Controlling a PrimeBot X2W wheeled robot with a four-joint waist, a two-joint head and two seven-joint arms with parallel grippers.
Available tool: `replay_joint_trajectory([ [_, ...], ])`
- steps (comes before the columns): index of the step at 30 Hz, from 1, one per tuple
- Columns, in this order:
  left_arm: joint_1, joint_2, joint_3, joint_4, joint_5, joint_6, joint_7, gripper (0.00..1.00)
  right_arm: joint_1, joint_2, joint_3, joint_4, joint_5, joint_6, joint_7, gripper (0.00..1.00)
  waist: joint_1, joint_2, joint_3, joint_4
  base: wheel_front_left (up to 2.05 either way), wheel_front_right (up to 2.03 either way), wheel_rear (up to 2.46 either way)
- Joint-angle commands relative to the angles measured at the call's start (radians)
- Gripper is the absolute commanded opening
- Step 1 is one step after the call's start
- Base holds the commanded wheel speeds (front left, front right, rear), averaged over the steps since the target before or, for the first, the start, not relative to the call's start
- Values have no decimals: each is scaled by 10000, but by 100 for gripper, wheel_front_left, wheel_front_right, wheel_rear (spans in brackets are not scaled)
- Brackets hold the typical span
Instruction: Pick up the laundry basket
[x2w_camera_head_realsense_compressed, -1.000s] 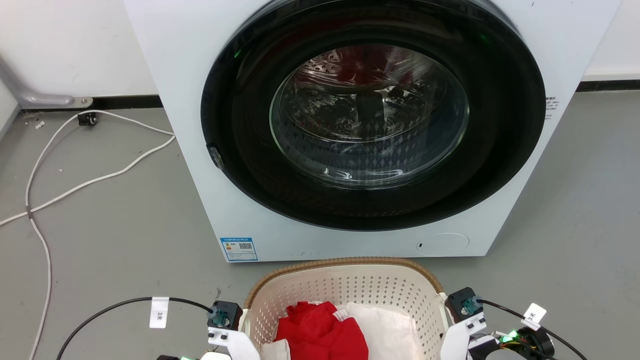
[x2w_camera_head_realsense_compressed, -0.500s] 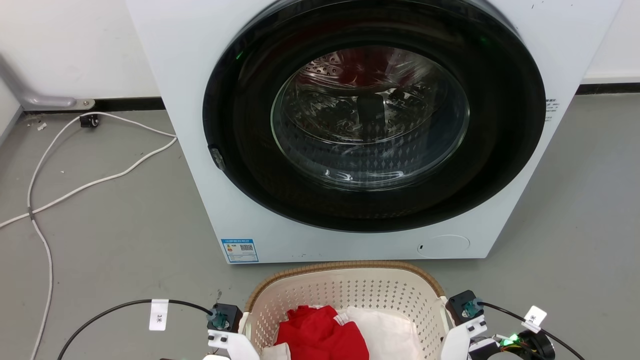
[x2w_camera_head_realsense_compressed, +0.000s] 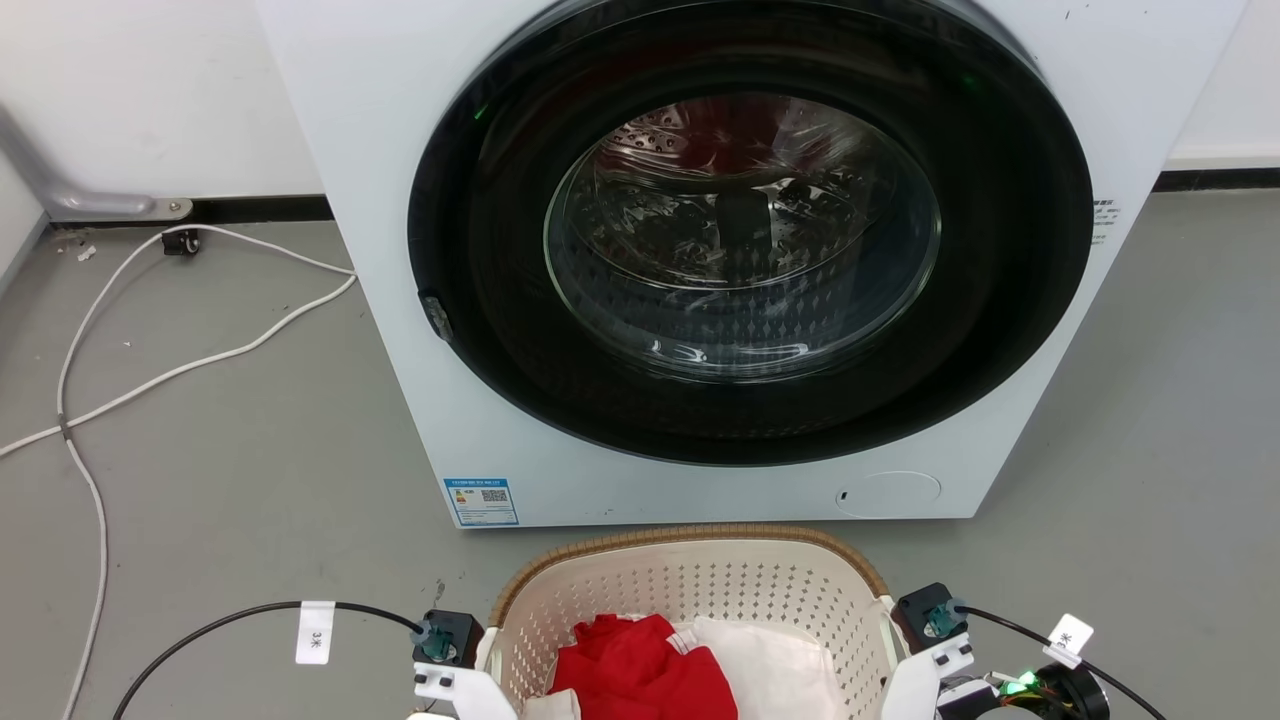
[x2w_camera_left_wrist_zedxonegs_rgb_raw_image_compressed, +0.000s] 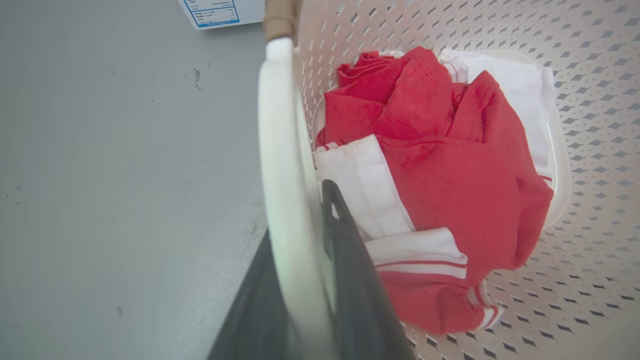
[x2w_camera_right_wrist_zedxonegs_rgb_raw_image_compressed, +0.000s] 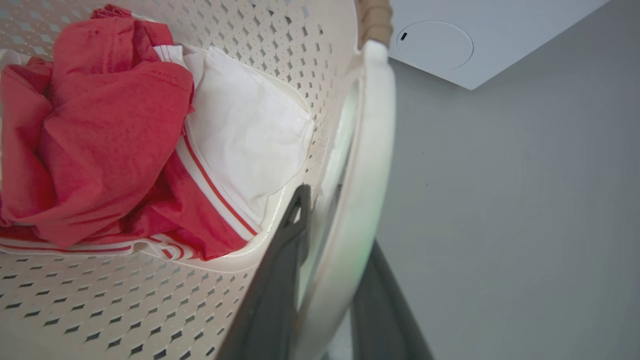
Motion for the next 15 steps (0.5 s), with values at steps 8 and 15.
replay_joint_trajectory([
  [8, -53, 45, -349, 1, -295, -93, -82, 0, 74, -10, 74, -36, 55, -3, -16, 0, 0, -1, -6, -20, 0, 0, 0],
  [15, -107, 50, -526, 19, -475, -93, -132, 0, 86, -10, -3, -35, -37, -3, -15, 0, 0, -1, 3, -18, 0, 0, 0],
])
